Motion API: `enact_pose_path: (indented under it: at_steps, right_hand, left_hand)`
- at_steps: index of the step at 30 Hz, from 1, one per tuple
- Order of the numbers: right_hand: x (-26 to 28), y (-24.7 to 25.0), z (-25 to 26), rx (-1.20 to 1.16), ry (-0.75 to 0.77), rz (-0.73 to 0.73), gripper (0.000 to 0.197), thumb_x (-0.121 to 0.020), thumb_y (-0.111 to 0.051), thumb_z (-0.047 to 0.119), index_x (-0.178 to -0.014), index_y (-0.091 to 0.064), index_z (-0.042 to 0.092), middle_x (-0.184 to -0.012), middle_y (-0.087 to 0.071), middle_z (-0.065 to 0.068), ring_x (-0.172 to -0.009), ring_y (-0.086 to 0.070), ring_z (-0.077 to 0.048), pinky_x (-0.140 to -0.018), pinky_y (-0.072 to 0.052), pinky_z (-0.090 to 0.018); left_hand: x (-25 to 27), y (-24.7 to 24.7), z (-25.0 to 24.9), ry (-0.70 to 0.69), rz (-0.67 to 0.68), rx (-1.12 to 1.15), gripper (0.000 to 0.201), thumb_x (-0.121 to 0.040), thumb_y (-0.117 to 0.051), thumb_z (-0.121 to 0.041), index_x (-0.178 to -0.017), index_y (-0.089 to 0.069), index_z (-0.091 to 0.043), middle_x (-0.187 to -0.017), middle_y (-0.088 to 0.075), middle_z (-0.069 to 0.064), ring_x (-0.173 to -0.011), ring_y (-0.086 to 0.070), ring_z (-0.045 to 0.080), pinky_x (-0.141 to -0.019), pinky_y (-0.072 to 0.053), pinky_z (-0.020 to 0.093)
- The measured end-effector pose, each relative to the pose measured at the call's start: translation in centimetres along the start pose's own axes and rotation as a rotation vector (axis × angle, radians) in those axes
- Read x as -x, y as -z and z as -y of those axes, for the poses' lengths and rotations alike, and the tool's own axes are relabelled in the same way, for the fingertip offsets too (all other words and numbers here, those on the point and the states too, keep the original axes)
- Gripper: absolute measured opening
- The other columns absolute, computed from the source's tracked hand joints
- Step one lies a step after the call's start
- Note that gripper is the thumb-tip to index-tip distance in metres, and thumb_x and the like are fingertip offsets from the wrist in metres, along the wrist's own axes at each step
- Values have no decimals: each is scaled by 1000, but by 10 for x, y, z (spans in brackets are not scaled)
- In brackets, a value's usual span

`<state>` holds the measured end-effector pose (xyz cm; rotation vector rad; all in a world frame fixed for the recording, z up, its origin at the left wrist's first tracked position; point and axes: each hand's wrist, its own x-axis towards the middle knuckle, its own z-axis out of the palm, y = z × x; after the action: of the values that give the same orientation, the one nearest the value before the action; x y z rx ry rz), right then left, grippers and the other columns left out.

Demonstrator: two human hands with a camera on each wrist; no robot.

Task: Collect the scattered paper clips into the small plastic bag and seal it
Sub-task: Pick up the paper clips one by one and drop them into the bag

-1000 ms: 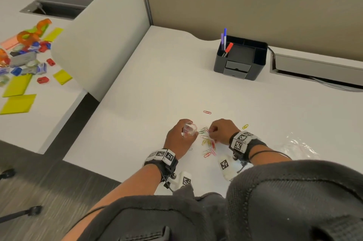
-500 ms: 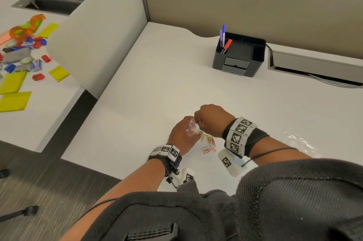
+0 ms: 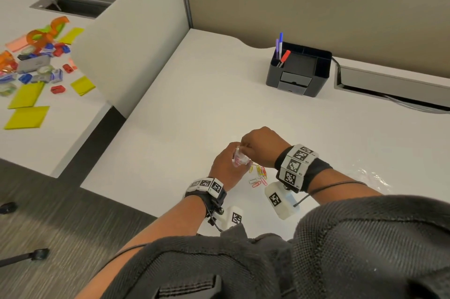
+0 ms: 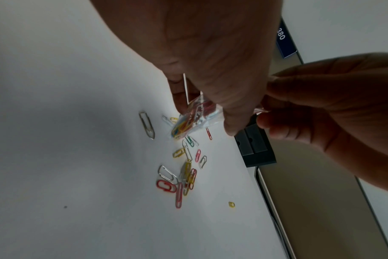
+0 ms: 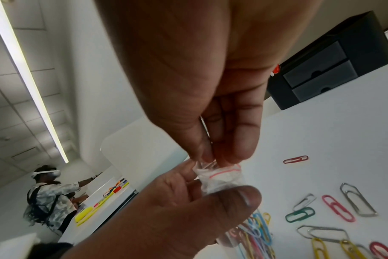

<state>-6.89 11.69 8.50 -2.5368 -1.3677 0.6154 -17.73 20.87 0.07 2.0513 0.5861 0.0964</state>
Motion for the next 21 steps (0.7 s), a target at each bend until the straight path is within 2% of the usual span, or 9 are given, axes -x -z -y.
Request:
enact_pose_path:
  at_steps: [3, 6, 8, 11, 13, 16, 19, 21]
  right_hand:
    - [2, 0, -6, -38, 4, -69, 29, -96, -50, 29, -98, -74, 13, -93, -74, -1, -86, -66, -20, -77, -52, -33]
    - [7, -6, -24, -171, -82, -163, 22, -95, -56, 29, -106, -70, 16, -99, -71, 1, -92, -64, -18, -79, -46, -27]
    - [12, -20, -39, -118, -136, -58, 33, -92, -62, 34, -121, -61, 20, -110, -65, -1, -98, -62, -18, -82, -44, -26]
    - [22, -50, -56, 26, -156, 187, 74, -82, -71, 45, -144, -37, 23, -132, -46, -5, -111, -55, -24, -93, -46, -34]
    - [26, -66, -59, 70, -137, 220, 87, -78, -74, 49, -148, -30, 23, -137, -38, -7, -120, -48, -27, -98, -46, -40]
    - [23, -79, -59, 75, -130, 181, 84, -76, -74, 49, -146, -34, 23, -136, -37, -5, -121, -43, -25, -97, -46, -40]
    - [15, -83, -62, -16, -148, 132, 72, -79, -74, 45, -140, -42, 23, -129, -42, -3, -114, -49, -24, -93, -46, -36]
    - [9, -84, -65, -52, -150, 117, 61, -83, -71, 41, -135, -47, 21, -123, -45, -3, -107, -54, -24, -87, -45, -32]
  left_hand:
    - [0, 1, -1, -7, -11, 1, 46, -84, -70, -33, -124, -49, -26, -100, -62, -9, -85, -59, 11, -66, -40, 11]
    - [0, 5, 2, 6, -39, 34, 42, -84, -70, -31, -121, -52, -27, -101, -63, -7, -87, -62, 13, -69, -43, 12]
    - [0, 9, 6, 27, -58, 53, 41, -83, -71, -31, -120, -53, -27, -102, -64, -6, -88, -63, 14, -73, -45, 17]
    - [0, 13, 12, 46, -62, 60, 40, -83, -71, -31, -119, -53, -29, -104, -65, -4, -88, -63, 14, -77, -47, 22]
    - [-1, 15, 15, 54, -65, 59, 40, -83, -71, -33, -119, -53, -31, -104, -66, -5, -89, -64, 14, -79, -49, 24]
    - [0, 17, 17, 63, -65, 56, 40, -82, -72, -33, -118, -53, -30, -104, -66, -5, -88, -64, 13, -79, -50, 24]
    - [1, 20, 18, 68, -61, 57, 40, -82, -72, -32, -118, -54, -30, -105, -67, -4, -89, -64, 13, -80, -50, 24]
    - [0, 24, 19, 69, -62, 50, 41, -82, -72, -32, -118, -53, -30, -106, -67, -4, -90, -65, 14, -78, -49, 23]
